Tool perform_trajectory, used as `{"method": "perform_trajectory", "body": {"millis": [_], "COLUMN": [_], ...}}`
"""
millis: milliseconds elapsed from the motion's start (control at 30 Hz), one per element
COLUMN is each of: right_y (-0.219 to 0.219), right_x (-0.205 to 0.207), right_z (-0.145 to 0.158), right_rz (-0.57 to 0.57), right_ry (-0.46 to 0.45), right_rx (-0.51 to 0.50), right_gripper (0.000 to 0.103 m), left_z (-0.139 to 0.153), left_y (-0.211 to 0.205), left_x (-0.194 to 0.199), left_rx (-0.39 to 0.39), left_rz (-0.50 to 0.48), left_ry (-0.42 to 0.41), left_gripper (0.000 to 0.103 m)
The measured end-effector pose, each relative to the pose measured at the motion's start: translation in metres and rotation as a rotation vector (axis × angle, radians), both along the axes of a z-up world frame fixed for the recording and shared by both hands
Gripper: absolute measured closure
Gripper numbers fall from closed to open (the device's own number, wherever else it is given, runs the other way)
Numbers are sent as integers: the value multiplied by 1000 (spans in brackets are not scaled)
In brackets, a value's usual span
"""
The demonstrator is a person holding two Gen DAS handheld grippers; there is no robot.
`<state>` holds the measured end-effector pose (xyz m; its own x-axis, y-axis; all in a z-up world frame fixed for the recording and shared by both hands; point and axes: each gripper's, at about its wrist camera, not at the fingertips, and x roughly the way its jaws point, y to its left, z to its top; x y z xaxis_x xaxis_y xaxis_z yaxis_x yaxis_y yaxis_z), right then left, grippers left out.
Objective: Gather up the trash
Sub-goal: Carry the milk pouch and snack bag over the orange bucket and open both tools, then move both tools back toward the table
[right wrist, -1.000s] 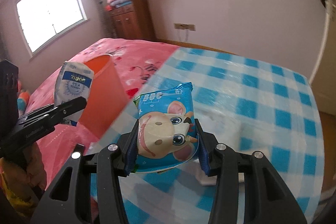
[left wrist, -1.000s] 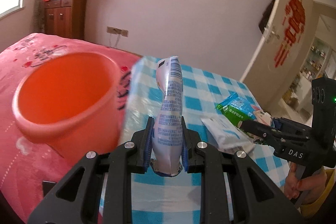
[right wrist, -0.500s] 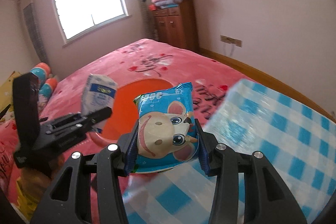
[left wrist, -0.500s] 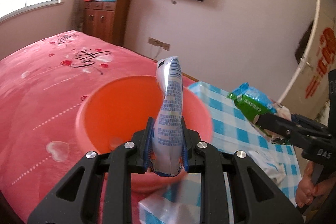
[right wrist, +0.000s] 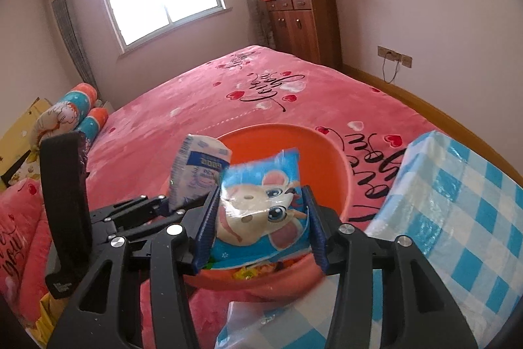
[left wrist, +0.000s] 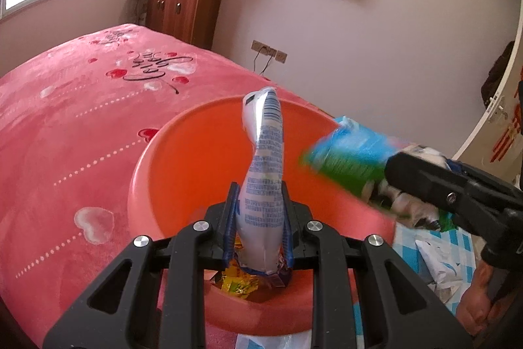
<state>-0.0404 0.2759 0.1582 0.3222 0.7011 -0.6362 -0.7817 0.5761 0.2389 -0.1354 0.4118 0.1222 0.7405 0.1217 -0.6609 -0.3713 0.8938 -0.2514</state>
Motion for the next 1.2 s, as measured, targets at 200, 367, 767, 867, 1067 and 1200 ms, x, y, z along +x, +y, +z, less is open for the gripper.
{"method": "perform_trajectory", "body": {"millis": [200,367,767,867,1067,1200], "right_y": [-20,-45,-93,-103,-128,-139], "right_x": [9,8,-6,-7,-11,-13], "right_z": [3,3,-13,-18,-26,-29], "right_rz": [-85,-160,-244,-265,-306,-325], "right_ry": [28,5,-17,-12,1,3], "right_rx": [75,83,46,44,50,61], "right_gripper": [14,12,10,9,9,9], "left_z": [2,5,8,11,18,22], "left_y": [3,1,-14,-21,-34,-43], "left_x": [-2,-5,-7,-8,-9,-9], "left_rx": [53,69,87,102,114,117], "left_rz": [55,64,52,43,23,0], "left_ry": [0,3,-3,-11,-36,-45], "left_gripper": [31,22,17,16,16,15]}}
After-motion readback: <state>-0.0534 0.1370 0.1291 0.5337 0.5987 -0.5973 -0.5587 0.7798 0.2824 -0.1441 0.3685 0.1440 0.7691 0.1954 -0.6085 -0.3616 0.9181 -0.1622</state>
